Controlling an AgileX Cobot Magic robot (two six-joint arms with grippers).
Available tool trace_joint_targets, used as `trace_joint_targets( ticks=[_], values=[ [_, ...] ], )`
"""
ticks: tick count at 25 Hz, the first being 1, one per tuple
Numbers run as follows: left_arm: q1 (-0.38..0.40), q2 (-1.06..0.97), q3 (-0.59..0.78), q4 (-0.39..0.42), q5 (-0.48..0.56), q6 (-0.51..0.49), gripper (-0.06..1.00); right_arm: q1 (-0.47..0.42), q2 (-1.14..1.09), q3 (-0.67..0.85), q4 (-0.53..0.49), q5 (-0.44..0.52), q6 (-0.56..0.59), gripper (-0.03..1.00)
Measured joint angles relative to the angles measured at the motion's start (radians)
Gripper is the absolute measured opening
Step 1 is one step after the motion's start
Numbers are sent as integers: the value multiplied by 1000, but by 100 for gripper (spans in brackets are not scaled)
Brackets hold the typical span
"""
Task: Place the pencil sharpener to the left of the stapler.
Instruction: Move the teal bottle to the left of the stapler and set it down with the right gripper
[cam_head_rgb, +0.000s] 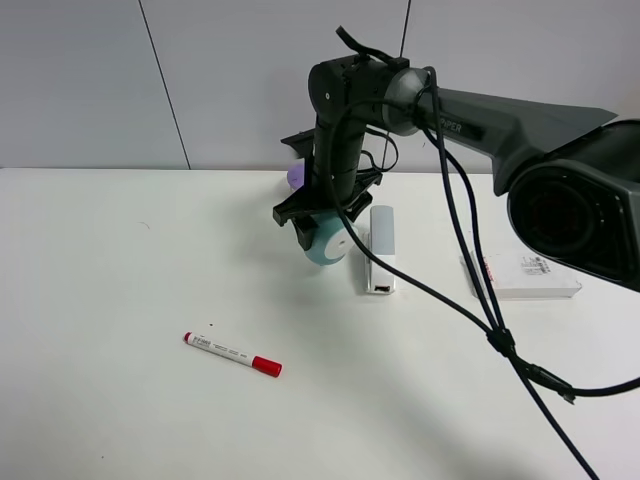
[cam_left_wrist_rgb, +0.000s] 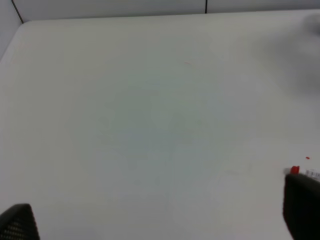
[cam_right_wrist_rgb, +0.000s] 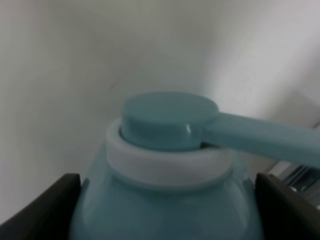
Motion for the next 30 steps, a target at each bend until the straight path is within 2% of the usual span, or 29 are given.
trace_joint_targets(
  ticks=[30],
  values=[
    [0, 0, 0, 0, 0, 0, 99, -22, 58, -3, 26, 0, -16, 66]
  ],
)
